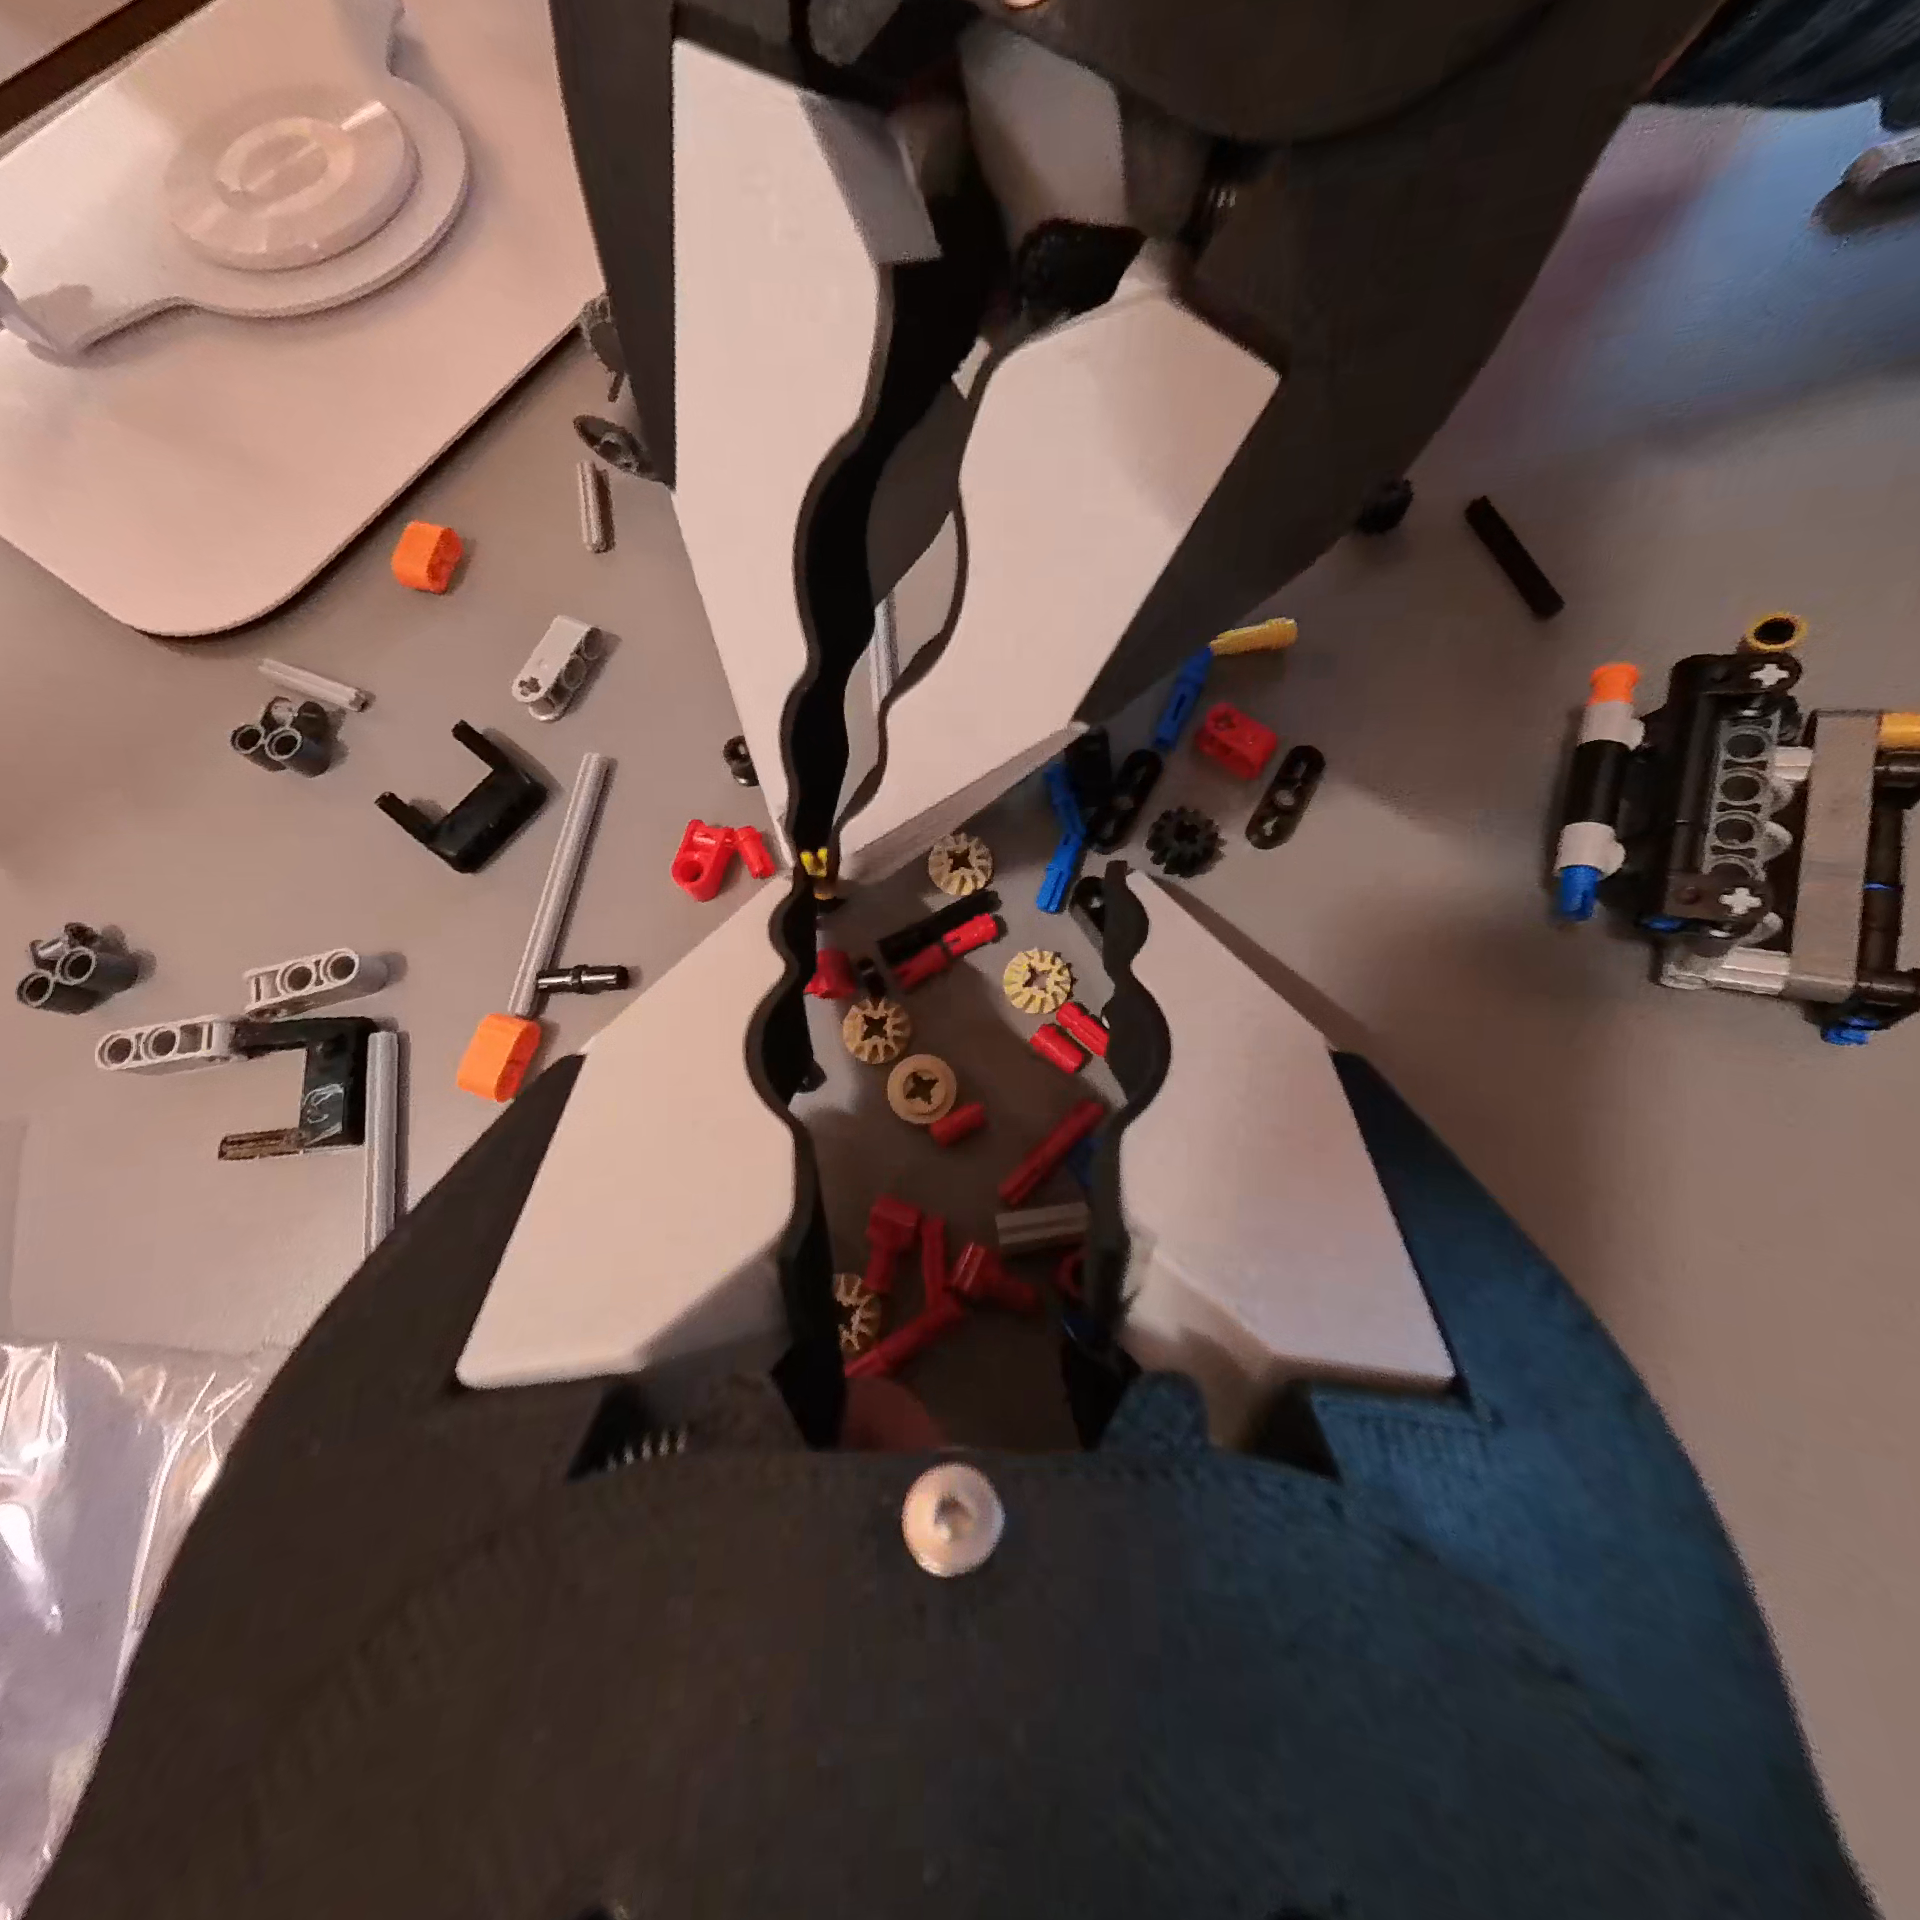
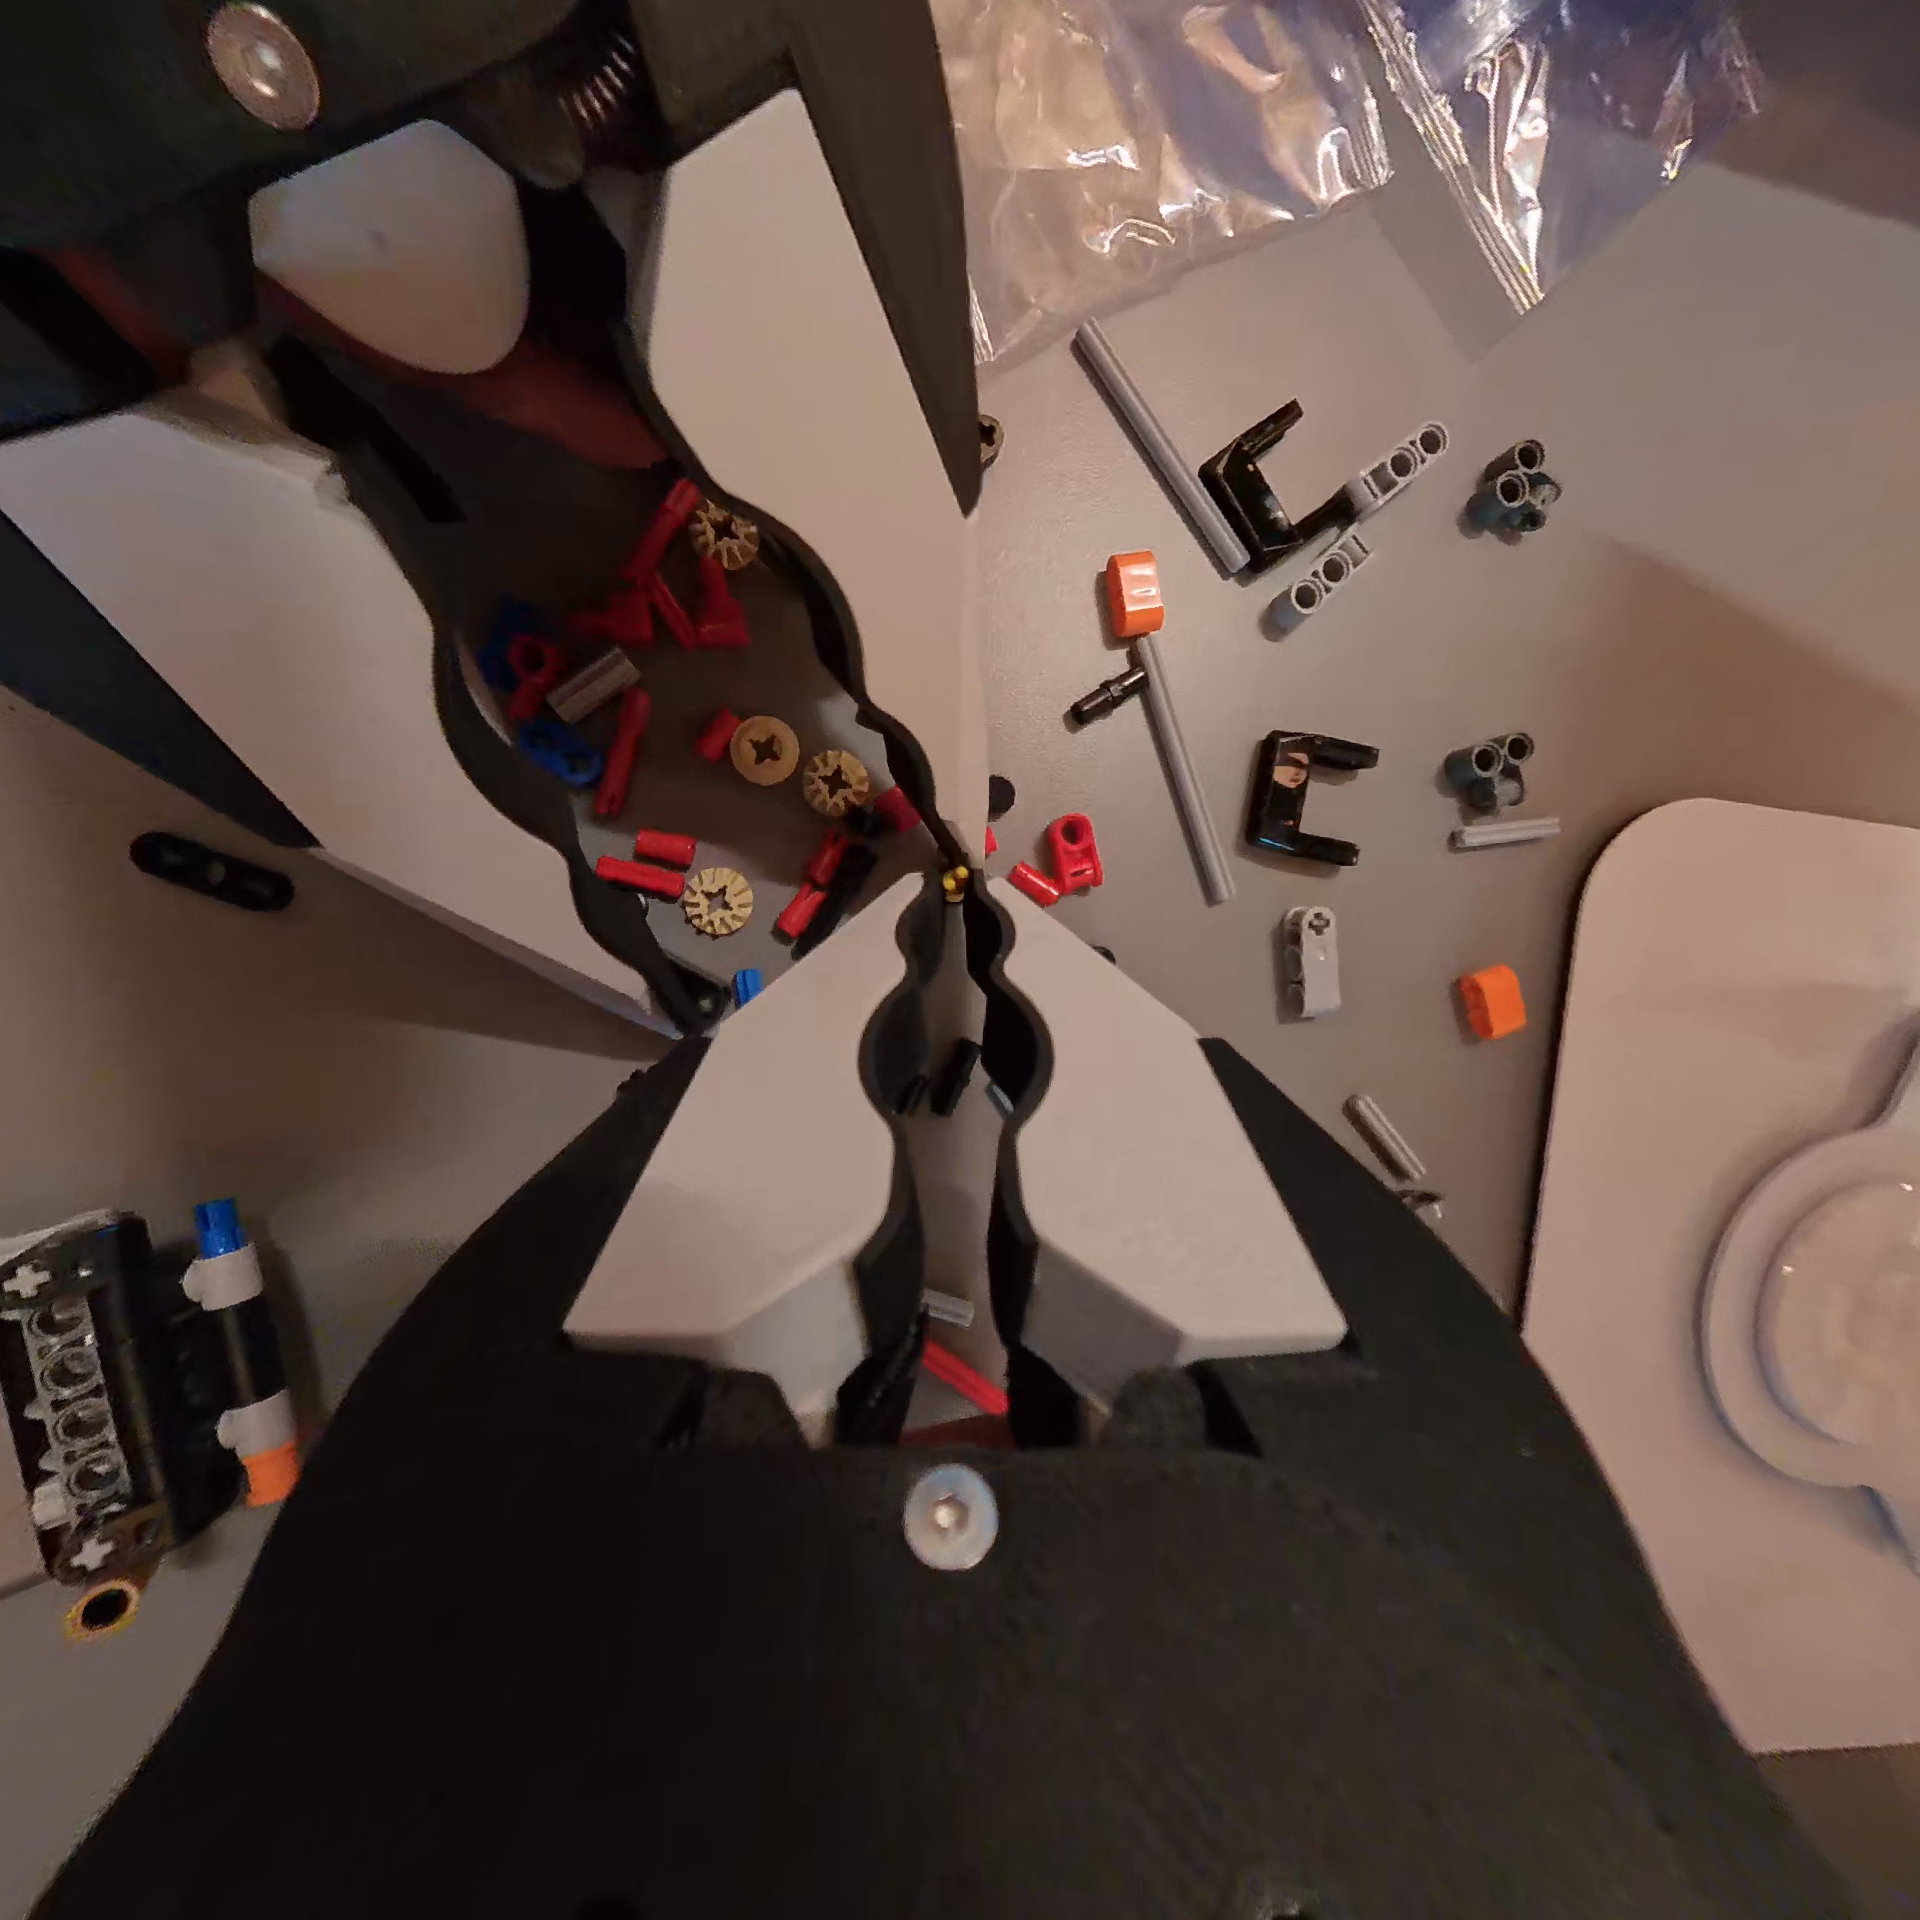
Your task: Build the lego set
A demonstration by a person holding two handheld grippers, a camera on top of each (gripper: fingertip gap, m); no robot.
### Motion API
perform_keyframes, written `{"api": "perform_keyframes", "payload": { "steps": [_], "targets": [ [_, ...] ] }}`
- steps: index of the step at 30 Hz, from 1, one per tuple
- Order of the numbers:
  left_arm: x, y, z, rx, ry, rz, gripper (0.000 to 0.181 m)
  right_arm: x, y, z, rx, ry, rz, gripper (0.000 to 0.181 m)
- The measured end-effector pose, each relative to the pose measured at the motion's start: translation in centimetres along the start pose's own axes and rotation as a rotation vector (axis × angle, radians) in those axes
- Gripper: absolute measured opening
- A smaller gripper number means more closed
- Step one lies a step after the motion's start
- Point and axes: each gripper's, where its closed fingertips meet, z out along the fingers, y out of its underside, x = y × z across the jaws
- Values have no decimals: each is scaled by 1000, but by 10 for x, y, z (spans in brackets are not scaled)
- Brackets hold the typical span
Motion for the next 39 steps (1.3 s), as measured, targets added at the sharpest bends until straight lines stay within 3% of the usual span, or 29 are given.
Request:
{"api": "perform_keyframes", "payload": {
  "steps": [15,21,27,33,39],
  "targets": [
    [-1,2,2,-20,2,-11,54,0,1,1,-33,-16,20,1],
    [-3,-10,-13,84,-30,-27,53,1,-15,-19,232,-81,219,2],
    [-14,-27,-34,195,-226,84,40,-7,-39,-53,531,-271,408,2],
    [-18,-39,-53,250,-379,184,23,-17,-57,-74,670,-358,455,2],
    [-15,-50,-68,306,-451,238,6,-23,-65,-83,713,-379,460,3]
  ]
}}
